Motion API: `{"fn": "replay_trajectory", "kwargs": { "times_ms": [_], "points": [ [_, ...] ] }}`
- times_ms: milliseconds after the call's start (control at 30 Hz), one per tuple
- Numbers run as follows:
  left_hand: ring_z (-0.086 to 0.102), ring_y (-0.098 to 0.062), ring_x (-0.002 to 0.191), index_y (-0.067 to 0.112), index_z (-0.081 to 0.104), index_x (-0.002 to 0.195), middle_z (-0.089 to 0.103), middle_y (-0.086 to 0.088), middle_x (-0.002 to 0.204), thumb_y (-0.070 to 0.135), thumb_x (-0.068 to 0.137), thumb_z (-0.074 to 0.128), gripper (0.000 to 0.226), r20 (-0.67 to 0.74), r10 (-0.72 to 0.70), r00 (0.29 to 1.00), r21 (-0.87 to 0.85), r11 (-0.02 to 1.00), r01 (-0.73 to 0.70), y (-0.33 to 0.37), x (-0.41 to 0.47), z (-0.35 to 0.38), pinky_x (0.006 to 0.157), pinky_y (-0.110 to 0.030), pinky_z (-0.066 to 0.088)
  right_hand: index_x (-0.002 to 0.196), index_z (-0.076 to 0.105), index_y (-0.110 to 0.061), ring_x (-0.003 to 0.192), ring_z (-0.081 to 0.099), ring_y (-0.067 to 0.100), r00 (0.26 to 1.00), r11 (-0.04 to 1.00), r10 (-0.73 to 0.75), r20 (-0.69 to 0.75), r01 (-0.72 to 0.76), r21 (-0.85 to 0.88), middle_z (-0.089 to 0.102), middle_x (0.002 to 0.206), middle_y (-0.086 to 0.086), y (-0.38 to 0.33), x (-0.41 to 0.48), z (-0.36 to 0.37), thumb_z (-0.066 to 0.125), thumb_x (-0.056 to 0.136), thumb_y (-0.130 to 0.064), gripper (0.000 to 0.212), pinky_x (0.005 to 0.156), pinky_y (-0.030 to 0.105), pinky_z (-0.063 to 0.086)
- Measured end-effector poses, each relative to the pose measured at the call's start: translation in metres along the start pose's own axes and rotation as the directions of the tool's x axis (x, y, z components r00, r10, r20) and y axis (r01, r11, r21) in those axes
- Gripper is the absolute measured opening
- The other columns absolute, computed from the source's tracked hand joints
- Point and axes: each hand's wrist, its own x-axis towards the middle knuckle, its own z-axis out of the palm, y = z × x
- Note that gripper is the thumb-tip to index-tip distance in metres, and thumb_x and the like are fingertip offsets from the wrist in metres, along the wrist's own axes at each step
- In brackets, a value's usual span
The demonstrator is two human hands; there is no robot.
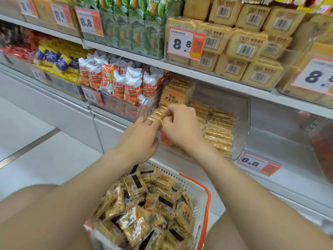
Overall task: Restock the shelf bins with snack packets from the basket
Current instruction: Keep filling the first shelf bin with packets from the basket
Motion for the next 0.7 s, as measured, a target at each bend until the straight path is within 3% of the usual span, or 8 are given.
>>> {"fn": "replay_trajectory", "kwargs": {
  "times_ms": [133, 233, 300, 367, 467, 567, 633, 700],
  "points": [
    [0.053, -0.028, 0.087, 0.024, 0.054, 0.086, 0.051, 0.002, 0.084, 0.021, 0.093, 0.056, 0.008, 0.044, 0.061, 0.997, 0.024, 0.998, -0.062, 0.005, -0.039, 0.0, 0.075, -0.044, 0.049, 0.075, 0.067, -0.021, 0.073, 0.064, 0.027, 0.984, 0.991, 0.032, 0.173, -0.009, -0.131, 0.066, 0.074, 0.002, 0.004, -0.043, 0.018, 0.047, 0.077, -0.017, 0.02, 0.061, 0.039, 0.057],
    [0.065, -0.028, 0.085, 0.022, 0.058, 0.091, 0.061, 0.001, 0.087, 0.023, 0.093, 0.052, 0.007, 0.311, -0.023, 0.95, 0.019, 1.0, 0.018, 0.01, -0.072, 0.021, 0.073, -0.045, 0.057, 0.083, 0.064, -0.018, 0.075, 0.063, 0.031, 0.933, 0.974, 0.107, 0.344, -0.03, -0.224, 0.064, 0.082, 0.006, 0.016, -0.079, 0.036, 0.049, 0.084, -0.019, 0.015, 0.062, 0.043, 0.058],
    [0.067, -0.028, 0.088, 0.023, 0.063, 0.102, 0.064, -0.001, 0.094, 0.026, 0.097, 0.052, 0.012, 0.511, -0.063, 0.857, 0.055, 0.998, 0.041, 0.019, -0.091, 0.035, 0.072, -0.045, 0.06, 0.085, 0.06, -0.017, 0.077, 0.06, 0.033, 0.819, 0.954, 0.129, 0.559, 0.051, -0.295, 0.06, 0.085, 0.008, 0.025, -0.1, 0.046, 0.05, 0.089, -0.016, 0.011, 0.061, 0.04, 0.053],
    [0.067, -0.028, 0.092, 0.023, 0.063, 0.114, 0.064, -0.002, 0.103, 0.024, 0.1, 0.052, 0.017, 0.643, -0.083, 0.761, 0.076, 0.996, 0.044, 0.03, -0.109, 0.05, 0.071, -0.042, 0.058, 0.095, 0.062, -0.017, 0.08, 0.061, 0.029, 0.638, 0.927, 0.129, 0.759, 0.193, -0.32, 0.06, 0.093, 0.007, 0.034, -0.124, 0.057, 0.053, 0.089, -0.007, 0.015, 0.062, 0.04, 0.053],
    [0.063, -0.029, 0.112, 0.021, 0.058, 0.133, 0.061, -0.005, 0.127, 0.018, 0.101, 0.053, 0.032, 0.786, -0.099, 0.61, 0.101, 0.994, 0.031, 0.043, -0.138, 0.075, 0.083, -0.042, 0.057, 0.125, 0.061, -0.016, 0.078, 0.061, 0.026, 0.46, 0.913, 0.202, 0.865, 0.23, -0.336, 0.063, 0.103, 0.009, 0.052, -0.163, 0.073, 0.052, 0.087, 0.001, 0.042, 0.057, 0.037, 0.052],
    [0.056, -0.034, 0.126, 0.019, 0.043, 0.152, 0.047, -0.012, 0.145, 0.001, 0.1, 0.053, 0.055, 0.833, -0.103, 0.543, 0.145, 0.989, -0.036, 0.045, -0.154, 0.093, 0.09, -0.044, 0.052, 0.12, 0.061, -0.009, 0.068, 0.06, 0.022, 0.43, 0.894, 0.263, 0.864, 0.229, -0.386, 0.063, 0.098, 0.01, 0.071, -0.183, 0.08, 0.049, 0.09, 0.001, 0.033, 0.048, 0.032, 0.045],
    [0.046, -0.038, 0.137, 0.02, 0.029, 0.161, 0.034, -0.014, 0.156, -0.007, 0.097, 0.055, 0.075, 0.818, -0.093, 0.567, 0.192, 0.974, -0.116, 0.039, -0.158, 0.099, 0.101, -0.048, 0.048, 0.11, 0.062, -0.009, 0.074, 0.063, 0.024, 0.47, 0.906, 0.268, 0.841, 0.173, -0.386, 0.065, 0.101, 0.011, 0.081, -0.185, 0.08, 0.05, 0.091, -0.001, 0.023, 0.058, 0.036, 0.055],
    [0.034, -0.04, 0.147, 0.021, 0.023, 0.163, 0.026, -0.013, 0.165, -0.005, 0.095, 0.061, 0.083, 0.797, -0.075, 0.6, 0.257, 0.941, -0.223, 0.03, -0.16, 0.107, 0.114, -0.051, 0.038, 0.117, 0.065, -0.011, 0.081, 0.065, 0.025, 0.506, 0.922, 0.257, 0.824, 0.127, -0.366, 0.067, 0.107, 0.012, 0.087, -0.184, 0.078, 0.05, 0.093, -0.004, 0.029, 0.07, 0.041, 0.06]
  ]
}}
